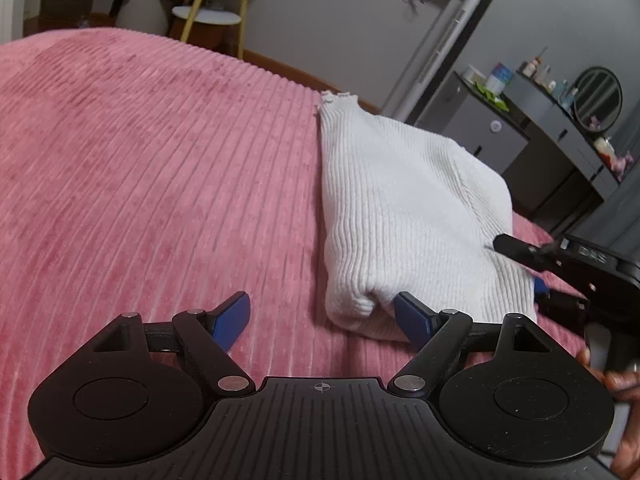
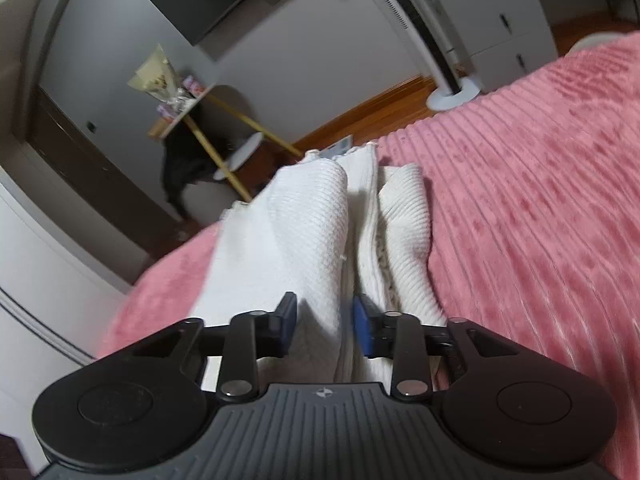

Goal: Fold small clothes

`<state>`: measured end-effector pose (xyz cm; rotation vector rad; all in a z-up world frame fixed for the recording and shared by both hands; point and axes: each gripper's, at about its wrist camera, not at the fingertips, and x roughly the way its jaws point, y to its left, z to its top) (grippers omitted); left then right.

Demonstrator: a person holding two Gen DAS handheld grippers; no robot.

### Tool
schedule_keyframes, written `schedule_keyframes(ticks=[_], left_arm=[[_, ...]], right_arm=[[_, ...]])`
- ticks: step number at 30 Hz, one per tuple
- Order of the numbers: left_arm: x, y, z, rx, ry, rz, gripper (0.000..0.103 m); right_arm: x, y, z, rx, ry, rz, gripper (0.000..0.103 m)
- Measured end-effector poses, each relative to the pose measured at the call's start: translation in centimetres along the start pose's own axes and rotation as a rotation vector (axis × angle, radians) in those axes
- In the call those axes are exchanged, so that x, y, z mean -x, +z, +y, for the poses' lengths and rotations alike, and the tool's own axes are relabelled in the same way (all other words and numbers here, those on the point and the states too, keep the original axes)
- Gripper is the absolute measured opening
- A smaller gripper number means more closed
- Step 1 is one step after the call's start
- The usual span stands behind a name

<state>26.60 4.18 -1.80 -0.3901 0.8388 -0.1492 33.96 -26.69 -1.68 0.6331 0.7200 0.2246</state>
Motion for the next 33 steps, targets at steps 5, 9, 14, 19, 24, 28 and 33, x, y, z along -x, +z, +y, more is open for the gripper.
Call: schedule_keyframes(ticks=[5, 9, 14, 19, 24, 28, 33], left_arm=[[-0.9, -0.6, -0.6, -0.015, 0.003, 0.028, 0.085], [-1.3, -0.9, -0.9, -0.022, -0.001, 0.039, 0.086], [-1.7, -1.1, -1.1, -0.042, 0.034, 0.033, 0.087], [-1.7, -1.0, -0.2, 0.028, 0.032, -0.015, 0.086], [-1.7, -1.0, 0.0, 0.027, 0.062, -0.018, 0.088], [-1.9, -1.3, -0.8, -0.017, 0.084, -0.015, 0.088], [-2.1, -1.3, -0.9, -0.038, 0.094, -0.004, 0.088]], right_arm=[[-0.2, -0.4, -0.1, -0.027, 0.05, 0.046, 0.042], [-1.8, 0.0, 0.8, 0.003, 0.029, 0.106, 0.036], [-1.3, 0.0, 3.6, 0.203, -0.087, 0.029, 0.019], [0.6, -0.8, 5.7, 0.338, -0.148, -0.076, 0.019], [1.2, 0.0, 5.8, 0.372, -0.224, -0.125, 0.018], [-0.4, -0.1, 4.6, 0.396, -0.274, -0.09, 0.019], [-0.5, 0.0, 2.3, 0.324, -0.25, -0.049, 0.035]])
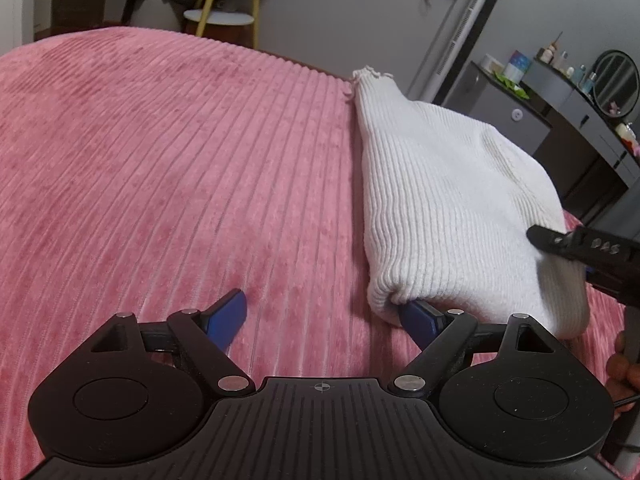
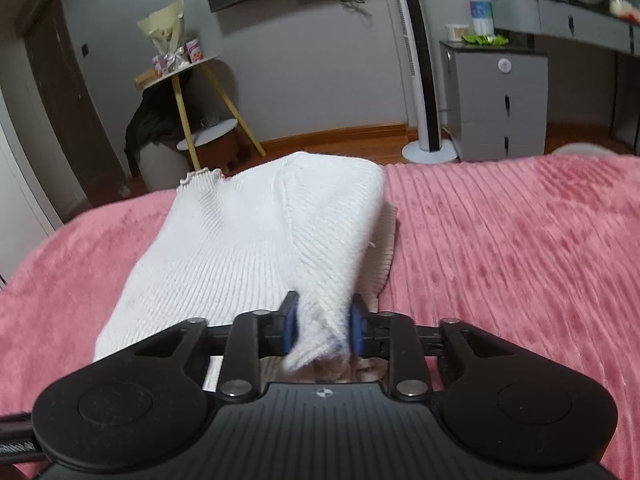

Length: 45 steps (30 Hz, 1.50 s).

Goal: Fold small clothes

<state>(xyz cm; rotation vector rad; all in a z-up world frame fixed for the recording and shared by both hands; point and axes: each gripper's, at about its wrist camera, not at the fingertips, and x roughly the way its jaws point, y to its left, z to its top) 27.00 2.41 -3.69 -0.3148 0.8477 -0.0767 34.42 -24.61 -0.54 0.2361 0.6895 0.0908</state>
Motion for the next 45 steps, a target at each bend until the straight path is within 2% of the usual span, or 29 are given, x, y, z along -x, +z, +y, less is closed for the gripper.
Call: schedule_keyframes(ticks=[1, 3, 6, 9, 11, 12, 13, 14, 17, 20, 23, 25, 28, 30, 32, 34, 38, 43, 45], left_arm=[[0.0, 0.0, 0.0, -0.001, 0.001, 0.0, 0.089], [0.0, 0.0, -0.1, -0.009, 0.003, 0.0, 0.089], [-0.1, -0.2, -0.2, -0.014, 0.006, 0.0, 0.09], [-0.2, -0.4, -0.4, -0.02, 0.011, -0.003, 0.091], [-0.1, -0.4, -0.5, -0.016, 0.014, 0.004, 0.091], [0.1, -0.3, -0.5, -0.006, 0.013, 0.012, 0.091], [0.3, -0.1, -0.4, 0.008, 0.007, 0.02, 0.09], [0.6, 0.1, -0.3, 0.022, -0.006, 0.027, 0.09], [2.1, 1.0, -0.6, 0.039, -0.065, -0.01, 0.09], [3.0, 1.5, -1.5, 0.001, -0.085, -0.07, 0.092], [1.6, 1.3, -2.1, -0.044, -0.03, -0.089, 0.093], [-0.1, 0.8, -2.0, -0.063, 0.012, -0.059, 0.093], [-0.9, 0.6, -1.4, -0.027, -0.008, -0.034, 0.094], [-1.0, 0.6, -1.6, -0.048, -0.002, -0.041, 0.094], [-1.0, 0.4, -1.7, -0.053, 0.002, -0.047, 0.094], [-1.0, 0.2, -1.7, -0.045, 0.0, -0.044, 0.095], [-1.0, 0.1, -1.8, -0.051, 0.002, -0.047, 0.095], [-1.2, 0.0, -1.5, -0.051, -0.016, -0.045, 0.097], [-1.4, 0.0, -1.5, -0.055, -0.028, -0.043, 0.098]], right_arm=[[0.3, 0.2, -0.4, -0.022, 0.006, 0.004, 0.04], [1.1, 0.4, -1.4, -0.061, 0.023, 0.009, 0.044], [3.0, 0.0, -1.8, -0.063, 0.033, -0.023, 0.044], [5.1, -0.9, -0.9, -0.045, 0.01, -0.091, 0.044], [5.9, -1.4, -0.2, -0.027, 0.028, -0.115, 0.043], [6.1, -1.6, 0.2, -0.017, 0.035, -0.12, 0.037], [6.1, -1.8, 0.6, -0.002, 0.044, -0.12, 0.026], [6.1, -2.2, 0.9, 0.013, 0.045, -0.115, 0.021], [5.4, -3.1, 1.3, 0.035, 0.054, -0.074, 0.018], [3.8, -4.0, 1.1, 0.059, 0.005, -0.008, 0.018], [3.0, -4.2, 0.2, 0.045, -0.004, 0.017, 0.023], [3.4, -3.5, -0.3, 0.021, 0.012, 0.003, 0.028], [4.1, -2.0, -1.0, -0.017, 0.026, -0.042, 0.03], [4.0, -0.7, -1.4, -0.029, 0.023, -0.084, 0.03], [3.3, 0.9, -1.1, -0.015, -0.009, -0.107, 0.03], [2.0, 2.5, -0.2, 0.018, 0.005, -0.127, 0.026], [-2.0, 4.6, 2.1, 0.113, 0.046, -0.065, 0.018], [-6.3, 4.4, 2.9, 0.216, -0.093, 0.008, 0.013], [-7.5, 4.1, 2.4, 0.237, -0.112, 0.015, 0.014]])
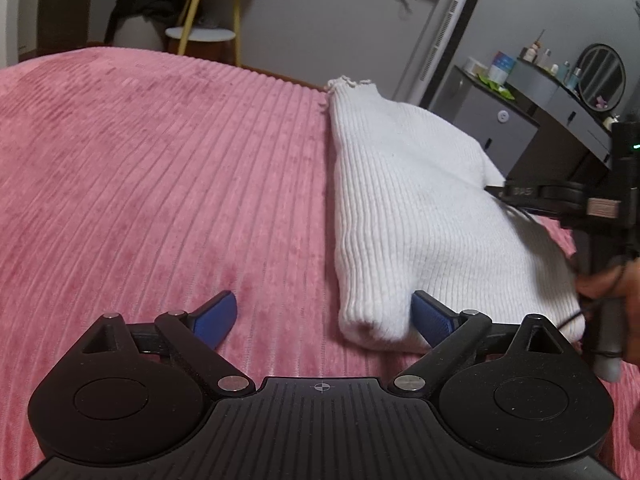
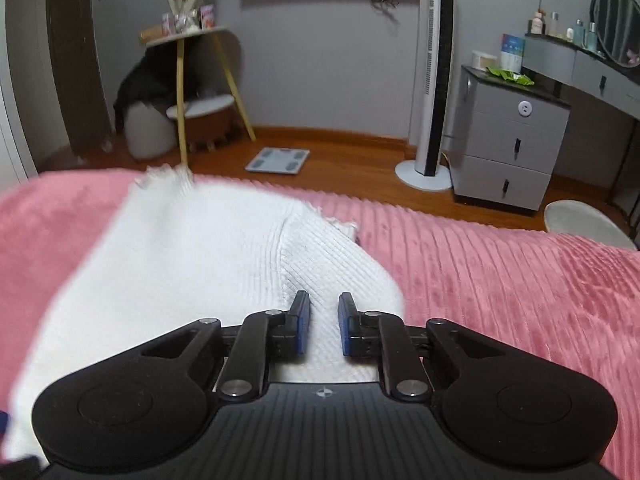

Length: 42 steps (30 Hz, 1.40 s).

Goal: Fold small clothes

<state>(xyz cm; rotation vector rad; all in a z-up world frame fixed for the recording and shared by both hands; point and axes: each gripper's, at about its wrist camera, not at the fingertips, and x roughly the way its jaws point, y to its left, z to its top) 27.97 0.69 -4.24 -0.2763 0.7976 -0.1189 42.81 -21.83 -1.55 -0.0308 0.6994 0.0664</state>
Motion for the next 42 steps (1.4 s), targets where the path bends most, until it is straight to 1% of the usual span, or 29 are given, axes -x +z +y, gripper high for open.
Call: schedule_keyframes(ticks=[2, 4, 6, 8, 10, 11, 12, 13, 15, 18, 20, 22, 24, 27, 29, 30, 31, 33, 34, 35, 36, 37, 39, 41, 42], left_arm=[[0.0, -0.1, 0.1, 0.0, -0.007, 0.0, 0.098], [0.0, 0.1, 0.5, 0.017, -0.021, 0.005, 0.097], [0.1, 0.2, 0.9, 0.037, -0.034, 0.008, 0.097], [0.2, 0.3, 1.0, 0.048, -0.038, 0.008, 0.097], [0.3, 0.3, 0.9, 0.049, -0.041, 0.007, 0.097], [0.4, 0.3, 0.9, 0.05, -0.046, 0.011, 0.097], [0.5, 0.3, 1.0, 0.057, -0.054, 0.016, 0.097], [0.6, 0.3, 1.2, 0.072, -0.063, 0.018, 0.097], [0.9, 0.3, 2.0, 0.128, -0.092, 0.032, 0.096], [1.5, 0.5, 3.5, 0.266, -0.173, 0.054, 0.096], [1.7, 0.6, 4.7, 0.363, -0.242, 0.07, 0.096], [1.6, 0.4, 5.4, 0.447, -0.311, 0.09, 0.096], [1.3, 0.2, 5.4, 0.483, -0.363, 0.122, 0.095], [0.7, -0.1, 4.7, 0.509, -0.408, 0.149, 0.095], [0.3, 0.0, 4.4, 0.531, -0.443, 0.178, 0.093], [0.2, 0.1, 4.2, 0.539, -0.466, 0.187, 0.093], [0.1, 0.2, 4.0, 0.548, -0.484, 0.186, 0.092], [-0.2, 0.4, 3.9, 0.559, -0.487, 0.159, 0.092], [-0.5, 0.4, 3.9, 0.563, -0.478, 0.144, 0.089], [-0.8, 0.5, 3.8, 0.571, -0.47, 0.135, 0.087], [-1.2, 0.4, 3.8, 0.582, -0.47, 0.129, 0.083], [-1.5, 0.2, 3.8, 0.595, -0.475, 0.123, 0.078], [-2.0, 0.1, 3.7, 0.609, -0.479, 0.109, 0.071], [-2.3, 0.1, 3.9, 0.618, -0.478, 0.089, 0.065], [-2.5, 0.1, 4.0, 0.626, -0.478, 0.076, 0.058]], right_arm=[[-0.5, 0.0, 0.2, 0.013, -0.006, -0.003, 0.014], [0.2, 0.3, 0.2, -0.002, -0.016, -0.002, 0.015], [2.0, -0.1, -0.5, -0.088, -0.005, -0.023, 0.016], [4.8, -1.5, -1.0, -0.193, -0.004, -0.05, 0.019], [8.2, -3.5, -1.0, -0.266, 0.009, -0.087, 0.03], [9.6, -4.5, -0.9, -0.286, 0.022, -0.094, 0.033], [11.0, -5.8, -1.1, -0.315, 0.033, -0.096, 0.038], [12.2, -7.0, -1.5, -0.352, 0.056, -0.087, 0.044], [13.6, -8.8, -2.7, -0.487, 0.125, -0.05, 0.049], [14.1, -11.0, -4.9, -0.723, 0.27, 0.028, 0.05], [13.7, -12.4, -6.0, -0.841, 0.354, 0.071, 0.05], [13.0, -13.5, -6.5, -0.926, 0.404, 0.104, 0.052], [12.5, -14.3, -6.4, -0.972, 0.451, 0.104, 0.052], [12.0, -14.4, -6.3, -0.977, 0.463, 0.088, 0.051], [11.7, -14.2, -6.4, -0.98, 0.464, 0.099, 0.048], [11.6, -14.2, -6.4, -0.986, 0.474, 0.101, 0.043], [11.4, -13.9, -6.3, -0.99, 0.479, 0.105, 0.039], [11.2, -13.8, -6.4, -0.988, 0.485, 0.102, 0.038], [11.1, -13.9, -6.3, -0.989, 0.482, 0.103, 0.034], [10.7, -13.9, -6.3, -0.994, 0.483, 0.106, 0.033], [10.4, -13.9, -6.3, -1.01, 0.49, 0.113, 0.032], [10.1, -14.0, -6.3, -1.031, 0.504, 0.12, 0.029], [9.7, -14.1, -6.2, -1.057, 0.522, 0.117, 0.028], [9.1, -13.9, -6.2, -1.058, 0.514, 0.116, 0.028], [8.9, -13.8, -6.2, -1.059, 0.515, 0.114, 0.026]])
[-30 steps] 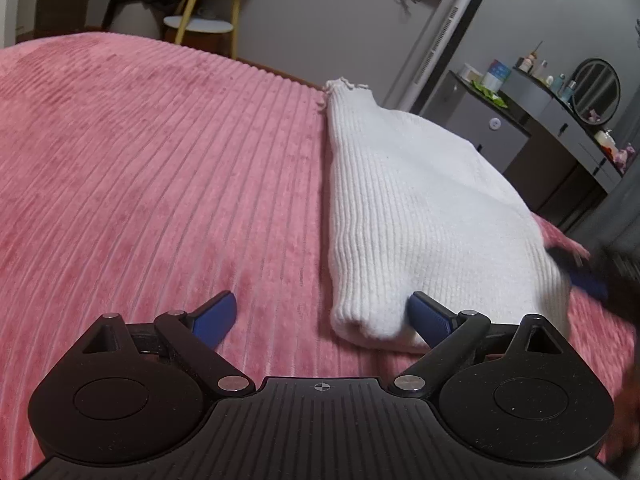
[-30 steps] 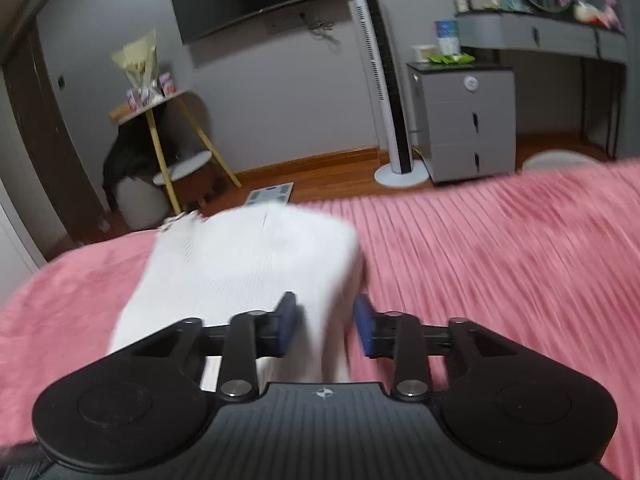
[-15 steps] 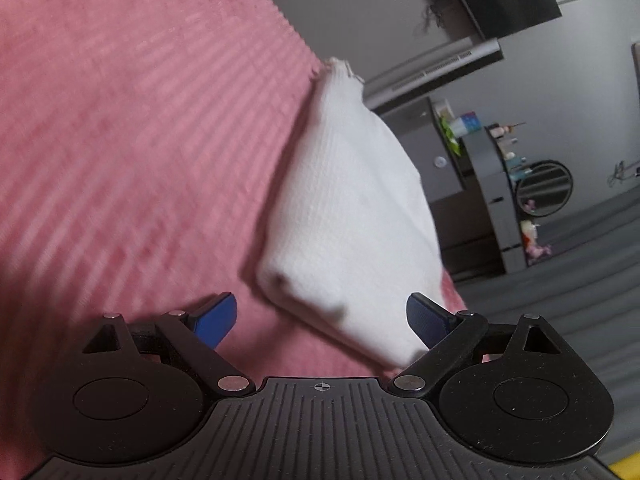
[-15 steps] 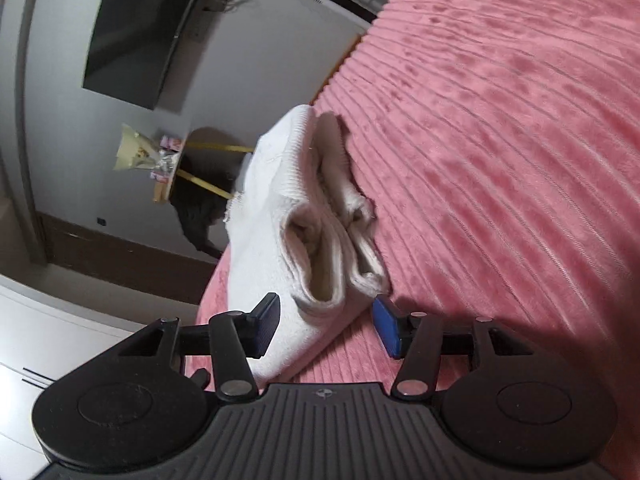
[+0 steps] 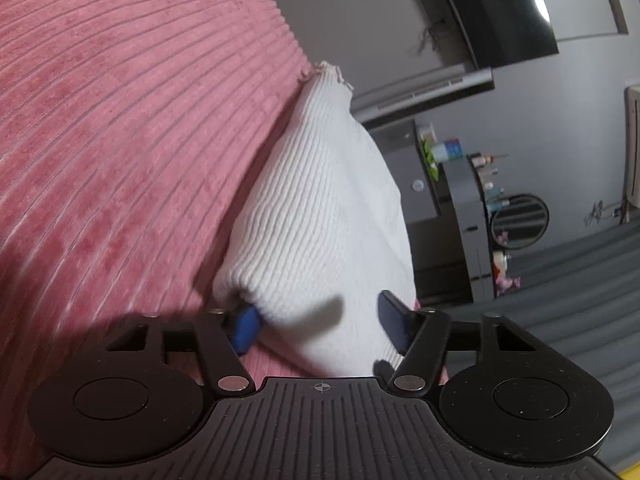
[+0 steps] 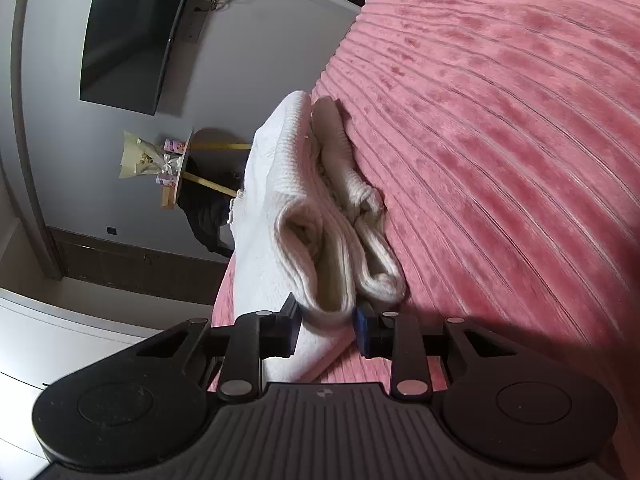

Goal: Fold small clothes

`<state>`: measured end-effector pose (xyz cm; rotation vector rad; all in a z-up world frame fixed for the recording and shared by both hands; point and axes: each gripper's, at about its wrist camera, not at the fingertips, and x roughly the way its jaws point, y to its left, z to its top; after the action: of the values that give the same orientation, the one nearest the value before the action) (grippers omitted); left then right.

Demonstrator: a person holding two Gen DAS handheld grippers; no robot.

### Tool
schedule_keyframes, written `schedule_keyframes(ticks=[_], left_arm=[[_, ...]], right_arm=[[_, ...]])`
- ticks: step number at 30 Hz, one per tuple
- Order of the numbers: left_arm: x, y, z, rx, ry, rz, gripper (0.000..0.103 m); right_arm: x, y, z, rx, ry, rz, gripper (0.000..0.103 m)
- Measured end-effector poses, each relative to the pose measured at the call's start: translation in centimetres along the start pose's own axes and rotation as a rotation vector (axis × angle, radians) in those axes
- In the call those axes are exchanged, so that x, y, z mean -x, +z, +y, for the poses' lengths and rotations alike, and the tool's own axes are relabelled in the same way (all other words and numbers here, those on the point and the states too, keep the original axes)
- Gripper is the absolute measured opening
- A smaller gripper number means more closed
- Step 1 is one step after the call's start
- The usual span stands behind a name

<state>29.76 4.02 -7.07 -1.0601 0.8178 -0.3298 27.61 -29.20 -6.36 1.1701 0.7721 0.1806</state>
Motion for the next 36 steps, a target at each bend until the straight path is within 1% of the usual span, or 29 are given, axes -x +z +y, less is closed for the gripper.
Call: schedule_keyframes(ticks=[2, 3, 4, 5, 8, 11, 13, 14, 20, 23, 25, 27, 33, 34, 36], left_arm=[[-0.2, 0.2, 0.3, -0.002, 0.012, -0.021, 0.045], [0.0, 0.3, 0.5, -0.016, 0.031, -0.03, 0.033], [0.0, 0.4, 0.6, -0.033, 0.045, -0.033, 0.029], [0.1, 0.5, 0.7, -0.042, 0.051, -0.036, 0.028], [0.4, 0.5, 0.6, -0.061, 0.055, -0.048, 0.026], [0.6, 0.3, 0.1, -0.101, 0.069, -0.062, 0.025], [0.6, 0.2, 0.1, -0.102, 0.073, -0.065, 0.024], [0.6, 0.2, 0.2, -0.1, 0.073, -0.066, 0.024], [0.9, 0.1, 0.2, -0.116, 0.083, -0.071, 0.023], [0.8, 0.0, 0.5, -0.122, 0.096, -0.063, 0.023], [0.7, 0.0, 0.7, -0.123, 0.1, -0.059, 0.023], [0.7, 0.1, 1.0, -0.125, 0.101, -0.053, 0.023], [0.9, 0.4, 1.4, -0.116, 0.098, -0.032, 0.023], [1.0, 0.5, 1.4, -0.118, 0.105, -0.024, 0.025], [1.5, 0.6, 0.9, -0.15, 0.143, 0.0, 0.029]], right_arm=[[-0.4, 0.1, 0.0, 0.003, -0.003, -0.002, 0.021], [-0.6, 0.2, 0.1, 0.017, -0.013, -0.006, 0.017], [-0.7, 0.2, 0.3, 0.04, -0.027, -0.013, 0.016], [-0.9, 0.2, 0.6, 0.07, -0.041, -0.016, 0.016], [-1.0, 0.0, 1.6, 0.169, -0.095, -0.026, 0.015], [-0.9, -0.7, 3.2, 0.32, -0.166, -0.056, 0.015], [-0.8, -1.1, 4.1, 0.399, -0.202, -0.073, 0.015], [-0.7, -1.2, 4.2, 0.417, -0.212, -0.077, 0.015], [-0.2, -1.2, 4.5, 0.452, -0.231, -0.09, 0.014], [-0.1, -1.1, 4.3, 0.453, -0.232, -0.089, 0.014], [-0.3, -1.1, 4.2, 0.465, -0.247, -0.082, 0.012], [-0.8, -1.1, 3.9, 0.488, -0.262, -0.077, 0.012], [-0.8, -1.3, 3.8, 0.535, -0.267, -0.069, 0.012], [-0.8, -1.2, 3.8, 0.541, -0.266, -0.064, 0.012], [-0.3, -1.0, 4.0, 0.542, -0.267, -0.046, 0.014]])
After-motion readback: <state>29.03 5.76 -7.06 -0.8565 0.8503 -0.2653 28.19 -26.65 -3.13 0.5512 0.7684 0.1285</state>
